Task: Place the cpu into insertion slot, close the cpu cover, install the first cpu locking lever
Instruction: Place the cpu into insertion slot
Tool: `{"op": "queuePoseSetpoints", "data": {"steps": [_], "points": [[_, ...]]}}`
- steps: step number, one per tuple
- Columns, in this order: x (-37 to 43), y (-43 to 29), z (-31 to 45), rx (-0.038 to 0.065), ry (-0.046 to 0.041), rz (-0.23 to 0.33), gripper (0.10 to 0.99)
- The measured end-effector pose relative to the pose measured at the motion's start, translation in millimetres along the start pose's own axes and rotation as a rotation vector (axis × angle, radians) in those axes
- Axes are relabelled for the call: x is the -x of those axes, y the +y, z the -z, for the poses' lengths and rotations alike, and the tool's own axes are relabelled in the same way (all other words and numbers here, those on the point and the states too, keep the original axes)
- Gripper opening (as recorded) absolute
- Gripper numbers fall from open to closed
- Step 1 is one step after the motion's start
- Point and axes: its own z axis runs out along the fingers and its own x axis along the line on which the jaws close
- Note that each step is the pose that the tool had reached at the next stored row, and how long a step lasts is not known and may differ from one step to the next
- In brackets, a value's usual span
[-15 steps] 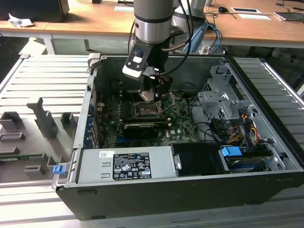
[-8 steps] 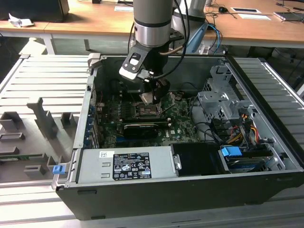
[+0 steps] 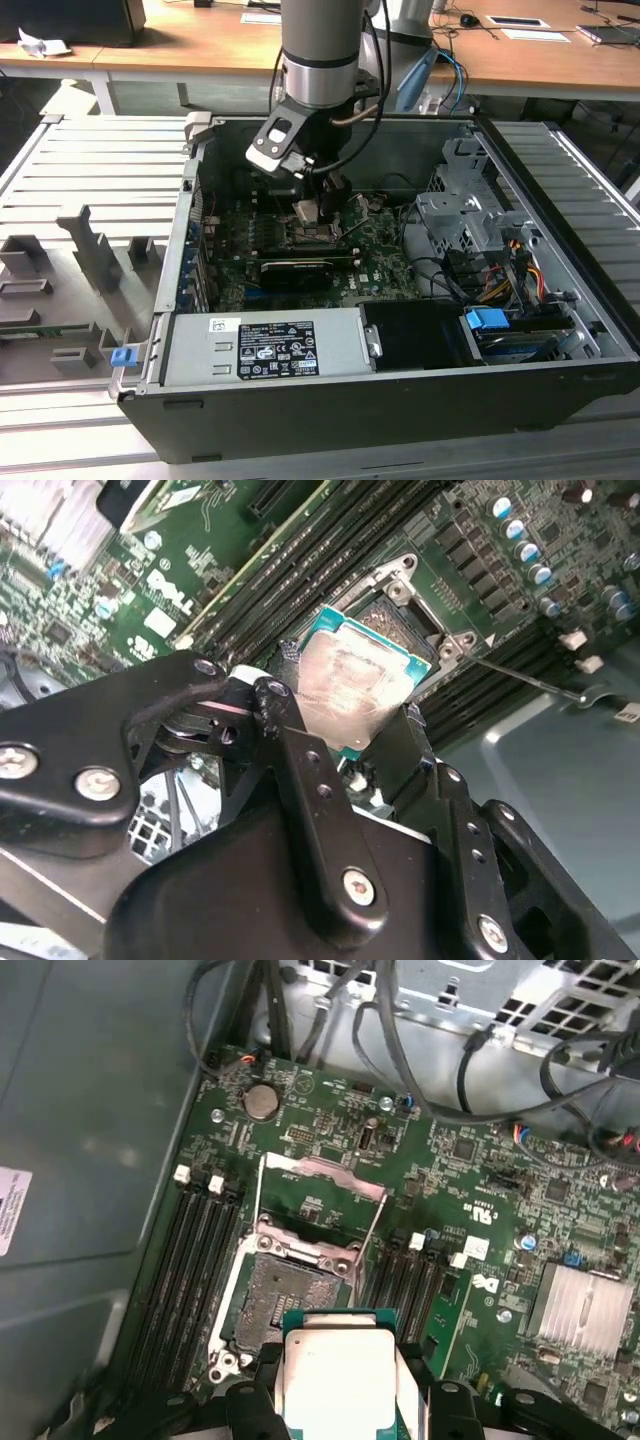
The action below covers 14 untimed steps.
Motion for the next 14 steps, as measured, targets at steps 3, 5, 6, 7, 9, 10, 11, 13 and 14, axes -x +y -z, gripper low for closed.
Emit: {"op": "queuePoseSetpoints", "data": {"steps": [3, 5, 6, 7, 9, 10, 11, 13, 14], "points": [[0.0, -0.2, -2.1, 0.001, -0.0042, -0.036, 0.533], [0.1, -0.3, -3.5, 0.001, -0.0054, -0.047, 0.533], [0.1, -0.4, -4.2, 0.002, -0.0078, -0.081, 0.533], [-0.4, -0.3, -5.1, 0.002, -0.009, -0.1, 0.533], [-2.2, 0.1, -7.1, 0.002, -0.009, -0.1, 0.533], [-3.2, 0.3, -8.3, 0.002, -0.0089, -0.1, 0.533], [-4.3, 0.5, -9.9, 0.002, -0.0087, -0.1, 0.533], [-7.9, 1.2, -15.2, 0.002, -0.0086, -0.099, 0.533], [-9.9, 1.6, -18.3, 0.002, -0.0085, -0.099, 0.533]]}}
